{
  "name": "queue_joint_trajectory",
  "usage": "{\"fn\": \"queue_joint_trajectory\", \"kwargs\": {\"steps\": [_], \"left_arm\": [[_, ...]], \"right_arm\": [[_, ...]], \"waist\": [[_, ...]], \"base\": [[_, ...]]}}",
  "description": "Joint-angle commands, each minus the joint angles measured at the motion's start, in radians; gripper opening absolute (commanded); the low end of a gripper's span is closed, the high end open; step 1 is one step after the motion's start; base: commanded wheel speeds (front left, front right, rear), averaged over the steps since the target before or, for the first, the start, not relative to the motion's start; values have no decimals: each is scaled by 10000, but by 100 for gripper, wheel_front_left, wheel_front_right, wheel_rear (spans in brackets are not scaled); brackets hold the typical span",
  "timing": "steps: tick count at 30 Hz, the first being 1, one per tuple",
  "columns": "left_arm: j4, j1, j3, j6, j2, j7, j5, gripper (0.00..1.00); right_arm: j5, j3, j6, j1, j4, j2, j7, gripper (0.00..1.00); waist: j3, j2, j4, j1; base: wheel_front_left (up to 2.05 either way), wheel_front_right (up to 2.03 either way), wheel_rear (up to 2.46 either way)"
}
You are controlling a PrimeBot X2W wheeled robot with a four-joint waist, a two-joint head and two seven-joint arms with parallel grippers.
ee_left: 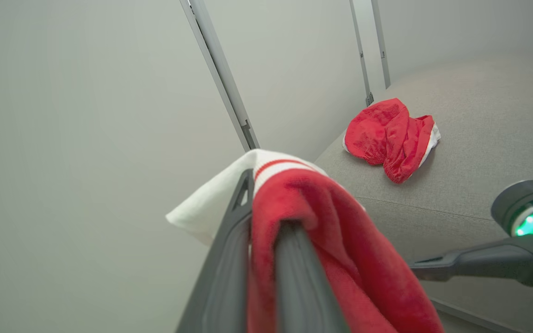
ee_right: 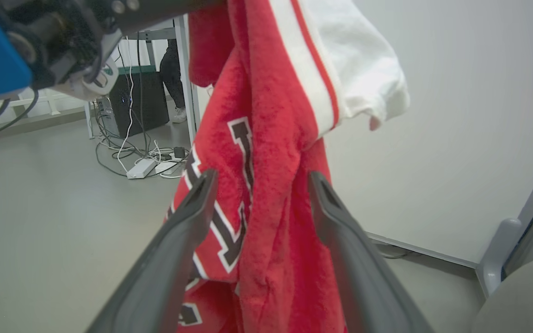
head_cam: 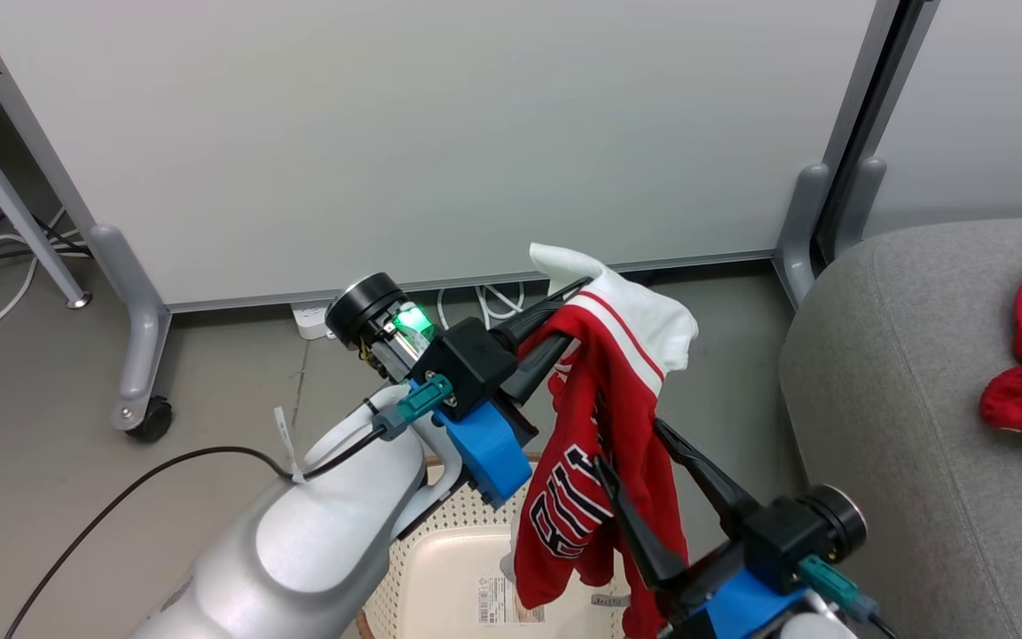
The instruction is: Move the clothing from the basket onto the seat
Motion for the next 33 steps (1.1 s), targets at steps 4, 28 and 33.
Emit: {"fn": "queue_joint_trajectory", "kwargs": {"steps": [4,28,33], "left_arm": [[-68,-54,-31,35,-34,-33,7,0],[-120,-180,11,-21,-62,-33,88,0],[-107,-190,14,-31,-72,-33,91,0]], "right_arm": [[23,190,-7,-718,509,148,-6,100],[241,358,-7,-2473,2161,868,-7,0],[265,340,-7,-2478,2177,880,-7,0]], "waist": [[105,-1,43,0],[399,-1,120,0],[407,-1,84,0]], "base": [[0,0,0],[0,0,0],[0,0,0]]}}
